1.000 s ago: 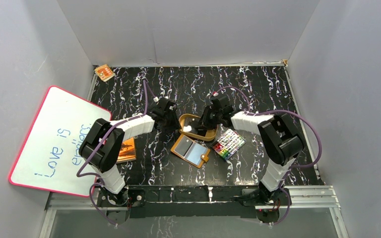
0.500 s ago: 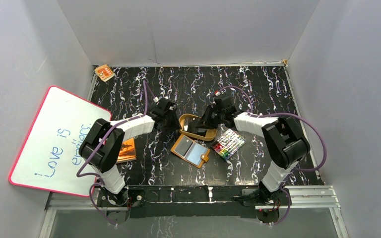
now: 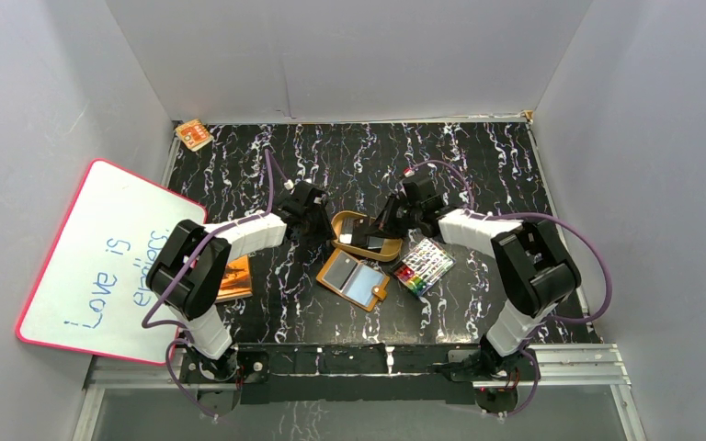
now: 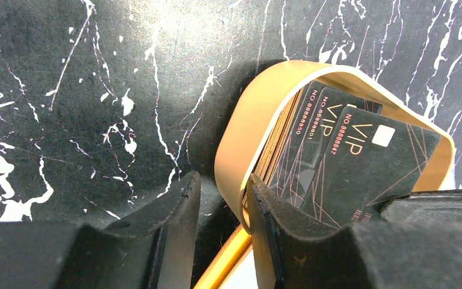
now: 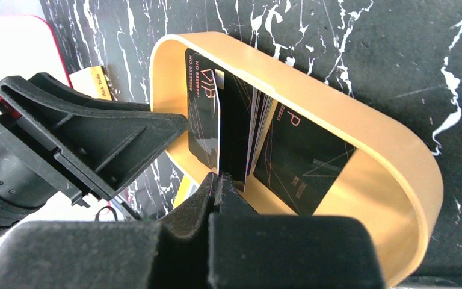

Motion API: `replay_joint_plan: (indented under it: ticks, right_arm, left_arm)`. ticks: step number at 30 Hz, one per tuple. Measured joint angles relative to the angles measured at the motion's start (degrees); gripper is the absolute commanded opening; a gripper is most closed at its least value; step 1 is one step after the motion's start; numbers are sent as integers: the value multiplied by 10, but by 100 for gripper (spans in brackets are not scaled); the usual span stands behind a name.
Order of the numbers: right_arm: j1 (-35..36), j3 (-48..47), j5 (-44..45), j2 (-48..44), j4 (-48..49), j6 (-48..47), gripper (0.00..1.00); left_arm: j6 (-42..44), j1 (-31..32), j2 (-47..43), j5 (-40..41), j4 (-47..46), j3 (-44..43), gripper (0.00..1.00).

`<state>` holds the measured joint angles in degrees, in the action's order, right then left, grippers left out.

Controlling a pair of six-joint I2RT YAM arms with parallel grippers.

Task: Put the credit cards into the card holder
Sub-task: Pick up the credit card from the storage box, then adjust the card holder at the center of the board.

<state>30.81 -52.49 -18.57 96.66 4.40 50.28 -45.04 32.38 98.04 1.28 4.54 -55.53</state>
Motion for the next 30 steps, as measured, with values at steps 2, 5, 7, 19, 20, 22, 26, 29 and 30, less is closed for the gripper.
replay_joint_plan:
  ticks: [2, 5, 7, 19, 20, 22, 26, 29, 30]
  right_arm:
    - [-3, 5, -3, -6, 0, 6, 0]
    - [-6, 9, -7, -27, -11, 14, 0]
    - [-8, 9, -10, -44, -17, 21, 0]
    - [-10, 10, -21, -172, -102, 66, 0]
    - [-10, 10, -21, -186, -113, 66, 0]
    - [-11, 10, -17, -249, -161, 56, 0]
    - [-11, 108, -29, -391, -239, -18, 0]
    - [-11, 185, -77, -436, -267, -48, 0]
    - [-11, 192, -87, -439, -267, -50, 0]
  left_arm:
    - [0, 0, 0, 0, 0, 0, 36]
    - [0, 0, 0, 2, 3, 0, 41]
    - [0, 0, 0, 5, 7, 0, 44]
    - [10, 0, -34, 40, 94, -54, 87]
    - [12, 0, -49, 44, 101, -60, 88]
    - [16, 0, -119, 56, 121, -63, 88]
    - [71, 0, -253, -17, 112, 40, 91]
    - [110, 0, -223, -106, 103, 114, 91]
    - [115, 0, -215, -121, 98, 120, 90]
